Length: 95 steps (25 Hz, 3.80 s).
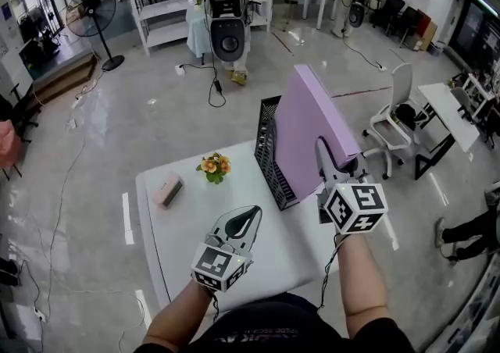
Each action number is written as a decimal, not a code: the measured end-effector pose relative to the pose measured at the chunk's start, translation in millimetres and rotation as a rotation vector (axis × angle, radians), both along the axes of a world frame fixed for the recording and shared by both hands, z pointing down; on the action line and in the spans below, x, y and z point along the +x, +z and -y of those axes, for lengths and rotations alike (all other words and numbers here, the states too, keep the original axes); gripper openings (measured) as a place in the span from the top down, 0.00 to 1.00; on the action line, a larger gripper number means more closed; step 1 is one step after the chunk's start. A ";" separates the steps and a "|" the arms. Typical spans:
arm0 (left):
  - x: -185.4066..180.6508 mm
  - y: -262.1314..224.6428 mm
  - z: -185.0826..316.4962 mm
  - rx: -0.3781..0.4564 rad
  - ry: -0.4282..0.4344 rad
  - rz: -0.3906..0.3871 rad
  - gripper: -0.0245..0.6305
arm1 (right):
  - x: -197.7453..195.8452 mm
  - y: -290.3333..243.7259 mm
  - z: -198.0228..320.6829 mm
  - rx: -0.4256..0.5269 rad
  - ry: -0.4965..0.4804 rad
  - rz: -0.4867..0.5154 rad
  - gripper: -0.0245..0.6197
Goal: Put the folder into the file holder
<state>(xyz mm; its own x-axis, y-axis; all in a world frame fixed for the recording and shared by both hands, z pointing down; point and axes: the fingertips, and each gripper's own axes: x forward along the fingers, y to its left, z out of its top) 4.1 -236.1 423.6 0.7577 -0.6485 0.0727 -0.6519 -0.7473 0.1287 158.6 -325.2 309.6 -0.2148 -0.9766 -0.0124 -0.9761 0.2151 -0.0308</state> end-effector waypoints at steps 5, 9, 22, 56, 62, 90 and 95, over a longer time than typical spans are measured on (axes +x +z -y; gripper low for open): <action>-11.4 5.0 8.9 -0.007 -0.041 0.011 0.96 | -3.8 7.5 20.4 -0.003 0.002 0.004 0.76; -20.2 7.6 17.0 -0.010 -0.075 0.017 0.96 | -7.4 12.7 33.4 0.008 0.007 0.013 0.76; -31.3 14.9 30.7 -0.032 -0.122 0.020 0.96 | -18.4 49.7 50.3 -0.028 0.023 0.000 0.75; -48.8 28.2 19.5 -0.070 -0.129 0.024 0.96 | -32.8 139.0 42.6 -0.175 0.062 -0.031 0.65; -54.9 28.3 6.6 -0.067 -0.117 0.035 0.93 | -27.4 136.2 25.1 -0.167 0.085 -0.037 0.64; -71.5 14.9 -71.7 -0.050 -0.019 -0.004 0.93 | -97.9 91.0 -127.9 -0.024 -0.104 -0.023 0.96; -64.6 3.1 -77.2 -0.028 -0.033 -0.021 0.93 | -113.1 78.1 -146.8 -0.004 -0.202 -0.056 0.96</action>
<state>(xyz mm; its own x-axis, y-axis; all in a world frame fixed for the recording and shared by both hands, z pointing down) -60.5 -158.9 426.8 0.7378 -0.6708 0.0756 -0.6728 -0.7216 0.1634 45.5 -178.4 387.7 -0.4066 -0.9135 0.0094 -0.9133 0.4067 0.0212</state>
